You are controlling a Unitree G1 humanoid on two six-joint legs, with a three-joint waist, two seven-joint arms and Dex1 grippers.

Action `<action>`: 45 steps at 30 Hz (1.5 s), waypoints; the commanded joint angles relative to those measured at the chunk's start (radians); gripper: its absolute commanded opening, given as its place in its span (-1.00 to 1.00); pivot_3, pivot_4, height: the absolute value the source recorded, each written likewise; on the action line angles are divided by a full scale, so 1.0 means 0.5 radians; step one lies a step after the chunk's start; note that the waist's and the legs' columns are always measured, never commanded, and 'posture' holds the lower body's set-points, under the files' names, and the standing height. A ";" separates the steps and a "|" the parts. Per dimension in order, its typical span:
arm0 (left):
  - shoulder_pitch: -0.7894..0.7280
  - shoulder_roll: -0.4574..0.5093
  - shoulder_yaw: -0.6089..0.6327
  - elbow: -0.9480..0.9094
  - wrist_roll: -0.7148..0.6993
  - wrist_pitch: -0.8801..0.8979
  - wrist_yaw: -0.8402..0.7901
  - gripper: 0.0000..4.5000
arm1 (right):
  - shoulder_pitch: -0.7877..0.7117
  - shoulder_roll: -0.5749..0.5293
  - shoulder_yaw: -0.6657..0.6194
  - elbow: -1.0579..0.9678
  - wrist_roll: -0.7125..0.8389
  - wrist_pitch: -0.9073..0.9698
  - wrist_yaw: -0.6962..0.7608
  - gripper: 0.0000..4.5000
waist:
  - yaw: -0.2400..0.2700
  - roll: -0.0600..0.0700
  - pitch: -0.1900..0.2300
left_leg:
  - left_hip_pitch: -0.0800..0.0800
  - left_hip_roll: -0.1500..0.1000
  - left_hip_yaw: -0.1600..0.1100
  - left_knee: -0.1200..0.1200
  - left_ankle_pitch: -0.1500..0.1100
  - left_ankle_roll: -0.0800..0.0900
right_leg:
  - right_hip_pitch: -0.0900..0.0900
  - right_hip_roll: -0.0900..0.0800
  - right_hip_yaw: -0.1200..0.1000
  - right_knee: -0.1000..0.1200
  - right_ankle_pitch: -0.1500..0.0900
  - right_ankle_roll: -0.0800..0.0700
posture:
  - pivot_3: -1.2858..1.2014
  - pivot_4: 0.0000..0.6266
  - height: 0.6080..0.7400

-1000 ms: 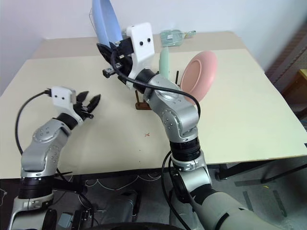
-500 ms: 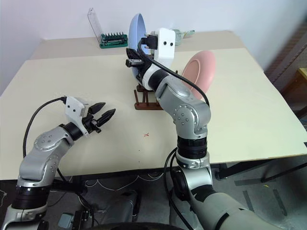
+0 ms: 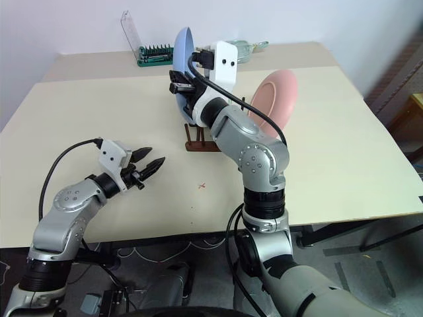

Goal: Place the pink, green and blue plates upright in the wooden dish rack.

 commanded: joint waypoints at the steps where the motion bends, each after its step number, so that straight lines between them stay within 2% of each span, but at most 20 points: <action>1: 0.012 0.005 0.015 -0.077 -0.007 -0.063 -0.023 0.08 | 0.013 0.130 -0.050 0.007 0.089 -0.004 -0.069 -1.00 | 0.001 0.000 0.000 | 0.000 0.000 0.000 0.000 0.000 0.000 | 0.000 0.000 0.000 0.000 0.000 0.000 | 0.03 -0.52 1.00; 5: 0.017 0.004 0.011 -0.079 -0.004 -0.069 -0.034 0.08 | 0.009 0.119 -0.056 0.031 0.136 -0.003 -0.110 -1.00 | -0.001 0.000 0.000 | 0.000 0.000 0.000 -0.001 0.000 0.000 | 0.000 0.000 0.000 0.000 0.000 0.000 | 0.03 -0.52 1.00; 8: 0.017 0.005 0.002 -0.072 -0.002 -0.078 -0.042 0.11 | 0.003 0.109 -0.058 0.047 0.157 -0.006 -0.137 -0.54 | -0.001 0.000 0.000 | 0.000 0.000 0.000 -0.002 0.000 0.000 | 0.000 0.000 0.000 -0.001 0.000 0.000 | 0.03 -0.52 1.00; 15: 0.009 -0.002 -0.009 -0.061 0.003 -0.084 -0.048 0.11 | -0.010 0.061 -0.022 0.043 0.149 -0.035 -0.147 0.99 | 0.000 0.001 0.000 | 0.000 0.000 0.000 -0.002 0.000 0.000 | 0.000 0.000 0.000 -0.001 0.000 0.000 | 0.03 -0.52 1.00; 20: 0.011 -0.004 -0.010 -0.063 0.000 -0.082 -0.051 0.11 | -0.044 -0.008 0.051 -0.005 0.087 -0.103 -0.060 0.99 | 0.000 0.001 0.000 | 0.000 0.000 0.000 -0.002 0.000 0.000 | 0.000 0.000 0.000 -0.001 0.000 0.000 | 0.03 -0.52 1.00; 26: 0.001 -0.012 -0.029 -0.066 0.000 -0.070 -0.052 0.11 | -0.159 -0.450 0.351 -0.189 -0.224 -0.324 0.377 0.99 | 0.002 0.001 0.001 | 0.000 0.000 0.001 -0.002 0.000 0.000 | 0.000 0.000 0.000 -0.003 0.000 0.000 | 0.03 -0.52 1.00; 30: -0.014 -0.009 -0.063 -0.082 -0.009 -0.062 -0.086 0.11 | -0.140 -0.670 0.298 -0.307 -0.270 -0.330 0.490 0.99 | 0.001 0.000 0.000 | 0.001 0.001 0.000 -0.004 0.000 0.000 | 0.000 0.000 0.000 -0.004 0.000 0.000 | 0.03 -0.52 1.00; 31: -0.022 -0.011 -0.077 -0.083 -0.015 -0.062 -0.102 0.11 | -0.118 -0.726 0.241 -0.341 -0.237 -0.280 0.504 0.76 | 0.003 0.001 0.000 | 0.001 0.001 0.000 -0.004 0.000 0.000 | 0.001 0.000 -0.001 -0.004 0.000 0.000 | 0.03 -0.52 1.00; 33: -0.035 -0.020 -0.099 -0.072 -0.017 -0.063 -0.112 0.11 | -0.070 -0.786 0.175 -0.383 -0.183 -0.215 0.520 0.44 | 0.010 0.000 0.000 | 0.001 0.000 0.000 -0.003 0.000 0.000 | 0.002 0.000 -0.001 -0.005 0.000 0.000 | 0.03 -0.52 1.00; 35: -0.053 -0.049 -0.131 -0.039 -0.014 -0.075 -0.122 0.11 | 0.000 -0.802 0.175 -0.405 -0.197 -0.180 0.499 -0.03 | 0.012 0.000 0.000 | 0.001 0.000 0.000 -0.003 0.000 0.000 | 0.003 0.000 -0.001 -0.007 0.000 0.000 | 0.03 -0.52 1.00; 36: -0.067 -0.065 -0.158 -0.019 0.000 -0.087 -0.129 0.11 | 0.024 -0.817 0.222 -0.418 -0.255 -0.185 0.490 -0.20 | 0.012 0.000 0.000 | 0.001 0.000 0.000 -0.003 0.000 0.000 | 0.004 0.000 -0.001 -0.007 0.000 0.000 | 0.03 -0.52 1.00; 39: -0.104 -0.096 -0.211 0.013 0.021 -0.110 -0.143 0.11 | 0.019 -0.799 0.234 -0.450 -0.306 -0.192 0.451 -0.20 | 0.002 0.002 0.001 | 0.001 0.001 0.001 -0.003 0.000 0.001 | 0.003 0.000 0.000 -0.006 0.000 0.000 | 0.03 -0.52 1.00; 42: -0.118 -0.100 -0.238 0.029 0.025 -0.128 -0.180 0.11 | 0.040 -0.924 0.140 -0.521 -0.303 -0.202 0.505 -0.20 | 0.008 0.002 0.001 | 0.000 0.001 0.001 -0.004 0.000 0.001 | 0.003 0.000 -0.001 -0.006 0.000 0.000 | 0.03 -0.52 1.00; 45: -0.130 -0.096 -0.268 0.056 0.032 -0.156 -0.228 0.11 | 0.128 -1.160 -0.024 -0.598 -0.268 -0.205 0.623 -0.60 | 0.040 0.002 0.001 | 0.000 0.000 0.001 -0.003 0.000 0.001 | 0.004 -0.001 -0.001 -0.009 0.000 0.000 | 0.03 -0.52 1.00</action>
